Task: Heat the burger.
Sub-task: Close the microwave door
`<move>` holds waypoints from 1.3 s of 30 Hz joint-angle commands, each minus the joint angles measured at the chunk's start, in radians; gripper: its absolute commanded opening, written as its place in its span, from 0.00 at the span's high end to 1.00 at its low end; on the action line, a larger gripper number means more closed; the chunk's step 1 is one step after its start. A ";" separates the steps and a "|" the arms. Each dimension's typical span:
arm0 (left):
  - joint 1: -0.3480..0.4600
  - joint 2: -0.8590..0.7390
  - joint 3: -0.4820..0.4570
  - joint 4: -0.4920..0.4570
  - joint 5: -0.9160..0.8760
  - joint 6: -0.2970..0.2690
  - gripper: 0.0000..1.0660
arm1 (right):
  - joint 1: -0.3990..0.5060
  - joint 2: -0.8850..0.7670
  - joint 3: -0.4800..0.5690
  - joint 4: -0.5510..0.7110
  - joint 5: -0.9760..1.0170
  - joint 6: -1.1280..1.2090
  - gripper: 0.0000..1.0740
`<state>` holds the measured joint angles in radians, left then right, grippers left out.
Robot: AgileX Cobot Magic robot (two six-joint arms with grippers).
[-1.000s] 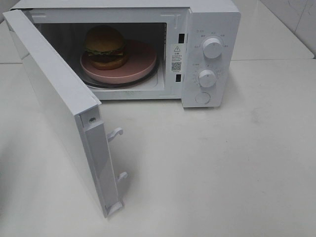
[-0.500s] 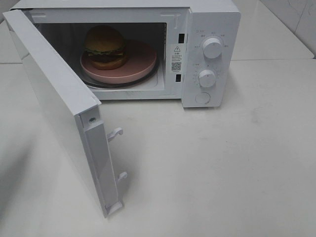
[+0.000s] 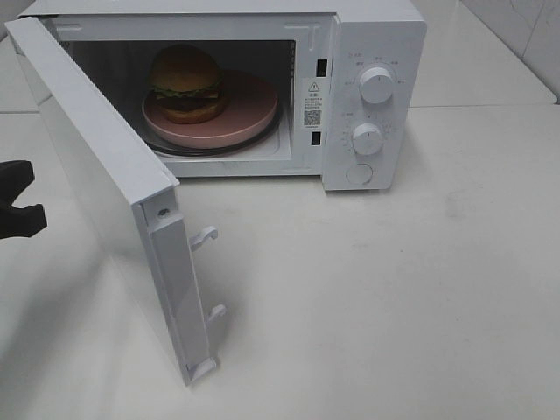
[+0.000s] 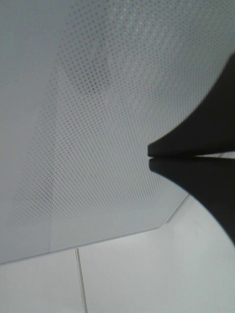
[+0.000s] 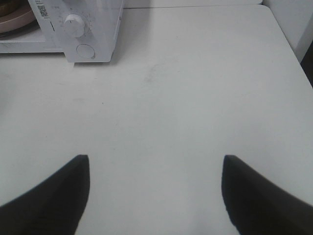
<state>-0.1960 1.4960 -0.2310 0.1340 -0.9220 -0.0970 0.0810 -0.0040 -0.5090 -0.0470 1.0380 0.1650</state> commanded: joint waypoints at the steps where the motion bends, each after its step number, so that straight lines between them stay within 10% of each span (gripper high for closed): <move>1: -0.043 0.020 -0.012 -0.084 -0.046 0.011 1.00 | -0.008 -0.025 0.000 0.002 0.000 0.000 0.33; 23: -0.348 0.193 -0.257 -0.425 -0.008 0.110 1.00 | -0.008 -0.025 0.000 0.002 0.000 0.000 0.33; 39: -0.479 0.308 -0.544 -0.678 0.131 0.340 1.00 | -0.008 -0.025 0.000 0.002 0.000 -0.001 0.33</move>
<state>-0.6570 1.7870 -0.7270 -0.5170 -0.8220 0.2250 0.0810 -0.0040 -0.5090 -0.0470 1.0380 0.1650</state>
